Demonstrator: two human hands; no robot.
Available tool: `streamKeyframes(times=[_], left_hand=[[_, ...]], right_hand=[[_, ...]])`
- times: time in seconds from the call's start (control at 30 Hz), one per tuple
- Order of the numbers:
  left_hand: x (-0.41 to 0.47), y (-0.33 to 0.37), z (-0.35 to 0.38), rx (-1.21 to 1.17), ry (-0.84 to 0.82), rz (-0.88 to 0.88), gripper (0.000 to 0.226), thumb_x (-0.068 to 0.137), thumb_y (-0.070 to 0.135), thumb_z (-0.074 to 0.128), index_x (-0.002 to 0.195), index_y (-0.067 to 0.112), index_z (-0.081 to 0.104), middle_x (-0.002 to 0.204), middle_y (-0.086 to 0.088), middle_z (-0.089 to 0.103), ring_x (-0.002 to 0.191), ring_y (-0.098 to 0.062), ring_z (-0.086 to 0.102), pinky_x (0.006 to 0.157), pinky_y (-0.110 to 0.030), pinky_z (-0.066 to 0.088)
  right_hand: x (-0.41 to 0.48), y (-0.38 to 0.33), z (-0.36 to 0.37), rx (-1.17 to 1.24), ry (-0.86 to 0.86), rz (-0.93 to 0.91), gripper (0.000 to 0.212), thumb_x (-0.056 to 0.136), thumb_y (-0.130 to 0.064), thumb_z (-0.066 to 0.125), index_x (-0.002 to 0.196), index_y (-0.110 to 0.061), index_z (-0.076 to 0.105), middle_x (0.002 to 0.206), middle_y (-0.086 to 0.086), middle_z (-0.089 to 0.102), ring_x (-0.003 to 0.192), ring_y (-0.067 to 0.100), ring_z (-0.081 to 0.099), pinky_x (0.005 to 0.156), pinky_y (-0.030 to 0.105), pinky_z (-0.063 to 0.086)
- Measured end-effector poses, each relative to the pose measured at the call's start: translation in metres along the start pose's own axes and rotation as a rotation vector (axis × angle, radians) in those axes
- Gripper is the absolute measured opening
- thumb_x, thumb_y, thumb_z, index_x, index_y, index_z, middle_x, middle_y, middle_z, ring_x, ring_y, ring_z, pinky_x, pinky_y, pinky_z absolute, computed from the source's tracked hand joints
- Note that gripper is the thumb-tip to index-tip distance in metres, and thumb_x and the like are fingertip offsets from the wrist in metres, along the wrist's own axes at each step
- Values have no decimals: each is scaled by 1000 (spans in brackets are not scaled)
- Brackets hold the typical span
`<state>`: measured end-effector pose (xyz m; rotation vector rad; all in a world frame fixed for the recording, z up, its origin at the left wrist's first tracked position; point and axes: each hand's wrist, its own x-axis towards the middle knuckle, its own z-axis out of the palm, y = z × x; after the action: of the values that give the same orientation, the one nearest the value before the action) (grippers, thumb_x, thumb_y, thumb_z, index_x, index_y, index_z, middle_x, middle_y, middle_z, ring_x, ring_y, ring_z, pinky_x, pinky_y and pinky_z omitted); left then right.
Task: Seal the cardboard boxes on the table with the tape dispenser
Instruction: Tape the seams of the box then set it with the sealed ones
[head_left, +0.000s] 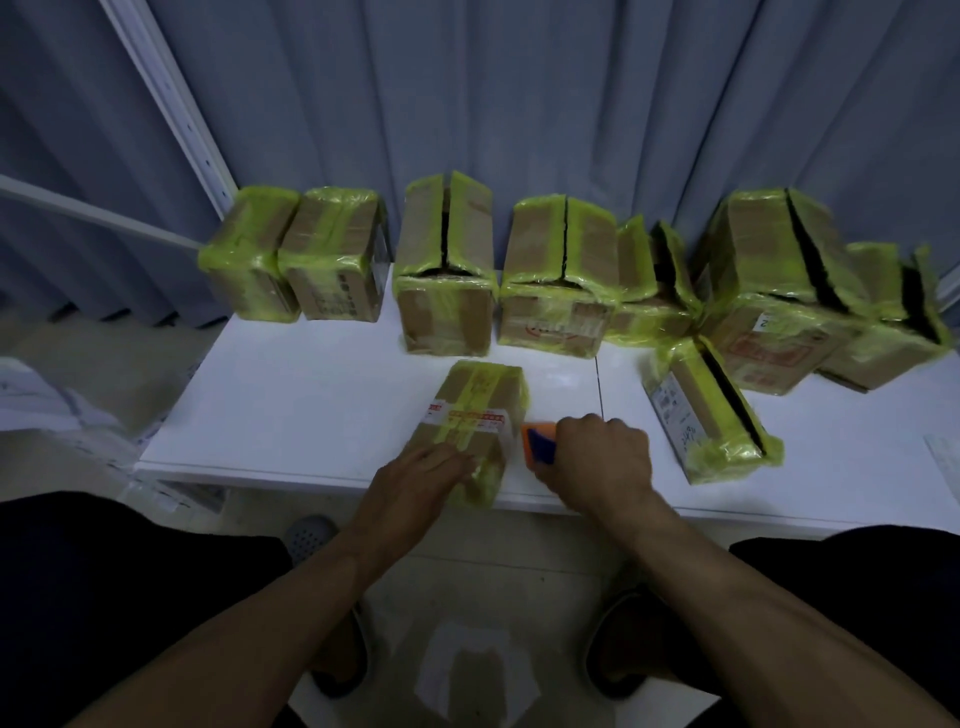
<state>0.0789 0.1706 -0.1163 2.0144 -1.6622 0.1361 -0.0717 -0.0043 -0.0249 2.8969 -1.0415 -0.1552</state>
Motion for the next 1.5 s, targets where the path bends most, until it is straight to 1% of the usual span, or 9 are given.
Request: streamKeyframes(times=[0.13, 0.23, 0.4, 0.53, 0.7, 0.87, 1.07, 1.23, 1.5], left_hand=[[-11, -25, 14, 58, -57, -100, 55, 70, -8, 71, 117, 19, 67, 119, -1, 65, 109, -28, 64, 96, -43, 44], [-8, -14, 14, 92, -66, -208, 42, 79, 35, 66, 118, 22, 63, 121, 3, 61, 114, -25, 59, 101, -50, 42], [9, -6, 31, 140, -146, -606, 115, 65, 88, 56, 152, 22, 20, 158, -13, 28, 147, -37, 23, 112, -60, 27], [7, -25, 38, 101, -227, -591, 99, 79, 74, 51, 155, 17, 22, 159, -16, 25, 148, -38, 18, 119, -49, 27], [12, -38, 40, 103, -454, -130, 77, 87, 59, 53, 154, 26, 31, 159, -3, 29, 151, -26, 17, 121, -48, 19], [25, -30, 9, 62, -349, -434, 77, 89, 4, 54, 155, 33, 25, 166, 7, 1, 153, -24, -3, 122, -52, 12], [32, -23, 14, 35, 99, -453, 48, 84, 38, 43, 115, 12, 69, 122, -10, 66, 113, -37, 57, 98, -49, 50], [43, 25, 46, 161, -293, -419, 74, 82, 75, 41, 143, 34, 44, 149, 3, 43, 137, -29, 40, 115, -56, 26], [40, -4, 61, -128, -355, -88, 71, 80, 12, 70, 145, 32, 49, 158, 7, 35, 149, -22, 24, 120, -50, 24]], right_hand=[[1, 15, -9, 80, 1, 54, 58, 88, -75, 55, 112, -23, 64, 107, 3, 69, 95, 28, 68, 71, 33, 42], [-7, 23, -5, 151, -8, 78, 58, 84, -77, 57, 109, -26, 66, 101, 1, 70, 92, 26, 68, 68, 31, 44], [-11, 25, -3, 250, 1, 103, 55, 80, -77, 60, 98, -26, 68, 79, -5, 59, 78, 22, 64, 63, 29, 46], [-9, 24, -4, 391, 1, 112, 48, 79, -76, 64, 84, -29, 63, 66, -13, 53, 63, 11, 57, 52, 24, 39], [-5, 29, -4, 590, 24, 148, 47, 79, -74, 68, 73, -28, 61, 63, -15, 57, 58, -1, 57, 48, 19, 36], [-9, 32, -3, 706, 75, 176, 48, 83, -66, 70, 65, -24, 57, 57, -10, 56, 54, 2, 57, 48, 18, 34], [-5, 41, 8, 855, 44, 254, 53, 85, -64, 70, 66, -15, 65, 55, -4, 64, 48, 5, 61, 48, 21, 46], [-3, 49, 12, 947, -29, 315, 54, 88, -62, 67, 66, -13, 62, 57, -3, 62, 44, 2, 57, 45, 12, 36], [-6, 65, 15, 1257, -191, 340, 42, 95, -47, 68, 76, -9, 71, 61, -1, 69, 53, 9, 65, 56, 24, 45]])
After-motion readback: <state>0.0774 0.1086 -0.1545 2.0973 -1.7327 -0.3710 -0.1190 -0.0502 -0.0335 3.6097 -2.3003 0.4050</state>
